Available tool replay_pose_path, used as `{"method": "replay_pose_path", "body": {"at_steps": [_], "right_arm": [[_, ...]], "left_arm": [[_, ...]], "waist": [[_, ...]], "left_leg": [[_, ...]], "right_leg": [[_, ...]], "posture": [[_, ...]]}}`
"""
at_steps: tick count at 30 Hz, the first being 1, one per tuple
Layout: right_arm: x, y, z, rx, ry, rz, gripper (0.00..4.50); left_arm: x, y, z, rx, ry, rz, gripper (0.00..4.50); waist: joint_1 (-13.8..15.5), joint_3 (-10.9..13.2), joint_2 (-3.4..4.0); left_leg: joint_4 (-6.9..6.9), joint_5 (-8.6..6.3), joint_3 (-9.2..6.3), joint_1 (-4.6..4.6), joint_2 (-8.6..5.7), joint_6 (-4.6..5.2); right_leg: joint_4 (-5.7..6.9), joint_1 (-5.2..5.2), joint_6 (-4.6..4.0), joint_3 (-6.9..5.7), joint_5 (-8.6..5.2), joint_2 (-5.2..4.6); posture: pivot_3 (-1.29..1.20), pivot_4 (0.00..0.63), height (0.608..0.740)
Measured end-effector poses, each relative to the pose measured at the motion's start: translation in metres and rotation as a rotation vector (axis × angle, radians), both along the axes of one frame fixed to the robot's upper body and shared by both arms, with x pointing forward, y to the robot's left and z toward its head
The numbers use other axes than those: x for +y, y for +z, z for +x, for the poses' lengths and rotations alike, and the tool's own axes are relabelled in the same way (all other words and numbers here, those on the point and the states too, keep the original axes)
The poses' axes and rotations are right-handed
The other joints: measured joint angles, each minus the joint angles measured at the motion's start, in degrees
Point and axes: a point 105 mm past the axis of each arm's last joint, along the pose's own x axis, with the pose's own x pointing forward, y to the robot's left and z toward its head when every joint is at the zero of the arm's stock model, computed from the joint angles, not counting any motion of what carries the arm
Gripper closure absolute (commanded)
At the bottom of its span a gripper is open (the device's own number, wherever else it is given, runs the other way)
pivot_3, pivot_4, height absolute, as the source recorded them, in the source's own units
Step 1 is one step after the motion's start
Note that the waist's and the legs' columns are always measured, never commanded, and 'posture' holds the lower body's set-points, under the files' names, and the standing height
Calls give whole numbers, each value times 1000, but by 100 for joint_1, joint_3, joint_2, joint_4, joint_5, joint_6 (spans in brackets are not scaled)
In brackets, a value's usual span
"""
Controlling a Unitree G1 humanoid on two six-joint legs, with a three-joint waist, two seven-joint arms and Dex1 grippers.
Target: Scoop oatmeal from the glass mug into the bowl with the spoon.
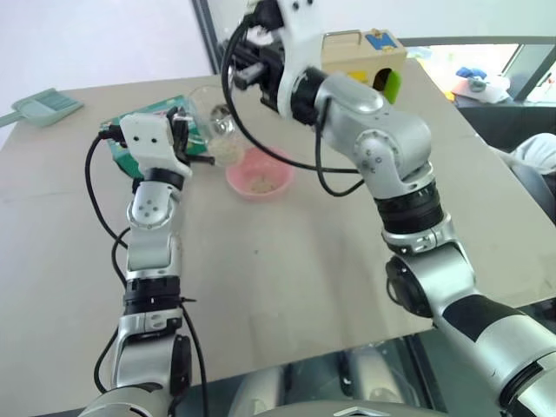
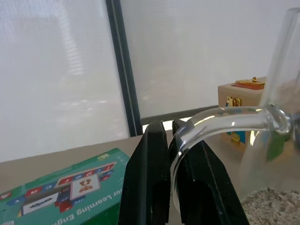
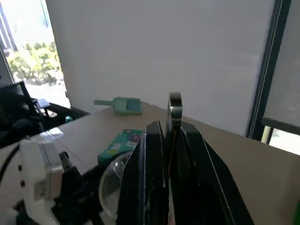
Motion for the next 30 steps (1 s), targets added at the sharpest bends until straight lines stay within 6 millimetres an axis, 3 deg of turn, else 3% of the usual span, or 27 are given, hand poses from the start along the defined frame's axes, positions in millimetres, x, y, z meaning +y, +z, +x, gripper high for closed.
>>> {"method": "replay_pose_path", "body": {"at_steps": [3,6,9,14,22,30], "right_arm": [[11,-20,-1,-137,-6,-156,4500],[16,-28,1,-155,4,-168,4500],[20,-25,3,-14,47,-38,4500],[7,-27,19,356,85,218,4500],[-28,-2,35,631,95,502,4500],[-44,-6,49,779,52,622,4500]], "left_arm": [[-5,6,0,-15,-9,47,4435],[-9,15,0,-43,-8,159,4435],[-10,23,-1,-70,0,212,4435],[-9,26,-1,-89,-6,295,4435],[-7,33,4,-121,2,424,4435],[2,15,15,-48,28,454,4435]], "waist": [[-13,0,0],[-11,0,0],[-6,0,0],[3,1,2],[-1,1,2],[-38,2,3]], "left_leg": [[0,0,0,1,1,-1],[-1,1,-1,1,1,-2],[-1,1,-3,1,1,-2],[0,1,-11,-3,-2,-2],[0,1,-16,-7,-3,-2],[0,1,-13,-9,-2,-2]], "right_leg": [[1,-1,0,0,0,1],[1,-2,0,0,0,2],[1,-2,0,-1,0,5],[0,0,0,-9,0,6],[-1,-1,0,-14,0,0],[3,-6,0,-9,0,-3]], "posture": [[0,150,740],[0,150,740],[0,150,740],[0,150,740],[0,150,740],[0,150,740]]}}
